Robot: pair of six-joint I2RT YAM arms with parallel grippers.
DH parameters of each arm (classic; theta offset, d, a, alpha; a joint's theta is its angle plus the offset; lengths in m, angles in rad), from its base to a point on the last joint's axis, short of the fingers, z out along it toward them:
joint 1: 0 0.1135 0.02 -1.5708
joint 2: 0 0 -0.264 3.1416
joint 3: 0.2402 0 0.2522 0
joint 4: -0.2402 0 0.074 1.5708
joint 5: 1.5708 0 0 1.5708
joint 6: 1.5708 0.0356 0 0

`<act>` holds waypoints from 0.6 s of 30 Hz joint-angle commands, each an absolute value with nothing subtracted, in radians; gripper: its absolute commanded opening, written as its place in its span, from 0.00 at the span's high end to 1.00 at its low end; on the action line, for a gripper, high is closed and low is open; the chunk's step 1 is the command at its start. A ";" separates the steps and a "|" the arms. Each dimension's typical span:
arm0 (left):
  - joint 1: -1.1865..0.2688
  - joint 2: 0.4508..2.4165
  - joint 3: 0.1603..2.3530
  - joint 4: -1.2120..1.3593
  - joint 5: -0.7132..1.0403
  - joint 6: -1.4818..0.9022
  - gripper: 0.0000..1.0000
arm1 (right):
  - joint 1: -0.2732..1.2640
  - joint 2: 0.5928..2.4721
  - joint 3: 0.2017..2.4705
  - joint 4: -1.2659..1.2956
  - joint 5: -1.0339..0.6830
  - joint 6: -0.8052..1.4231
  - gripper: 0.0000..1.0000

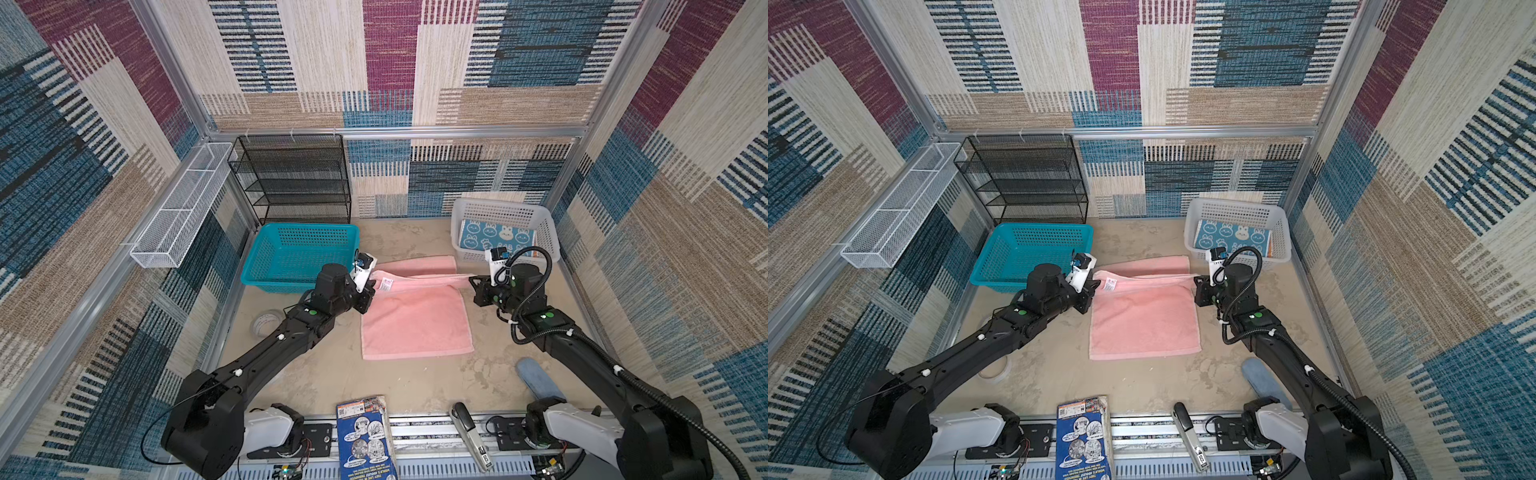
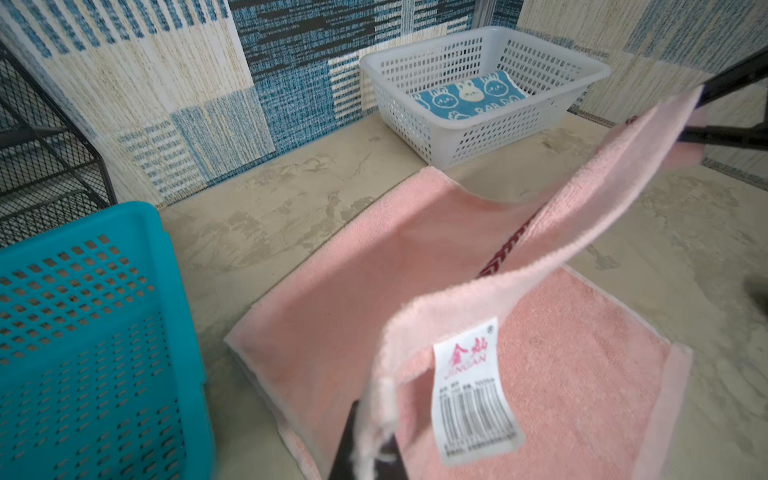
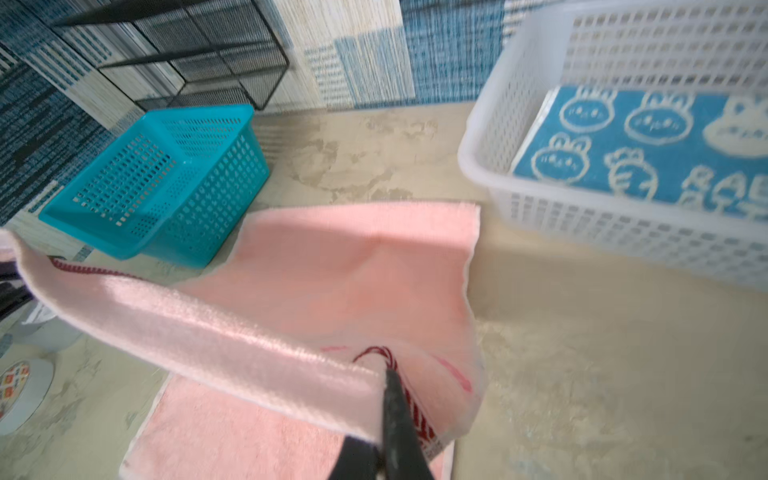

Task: Fold and stack the towels
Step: 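Carry the held pink towel edge toward the robot with both grippers, folding it over, then lay the folded edge onto the near towel edge and open both grippers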

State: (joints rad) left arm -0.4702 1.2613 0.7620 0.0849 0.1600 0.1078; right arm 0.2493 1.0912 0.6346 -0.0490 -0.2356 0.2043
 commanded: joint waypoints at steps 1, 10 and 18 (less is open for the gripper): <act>-0.478 1.244 0.725 0.099 0.126 0.043 1.00 | 0.249 1.072 0.567 -0.024 -0.289 0.303 1.00; -0.537 1.231 0.618 0.100 0.133 -0.112 1.00 | 0.264 0.973 0.414 -0.037 -0.340 0.381 1.00; -0.571 1.221 0.545 0.113 0.083 -0.171 1.00 | 0.298 0.955 0.334 -0.011 -0.380 0.429 1.00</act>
State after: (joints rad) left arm -0.5655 1.2263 0.5606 0.0891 0.1139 -0.1177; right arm 0.2867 0.9588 0.3470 -0.0425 -0.3603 0.3904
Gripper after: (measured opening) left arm 0.064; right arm 0.056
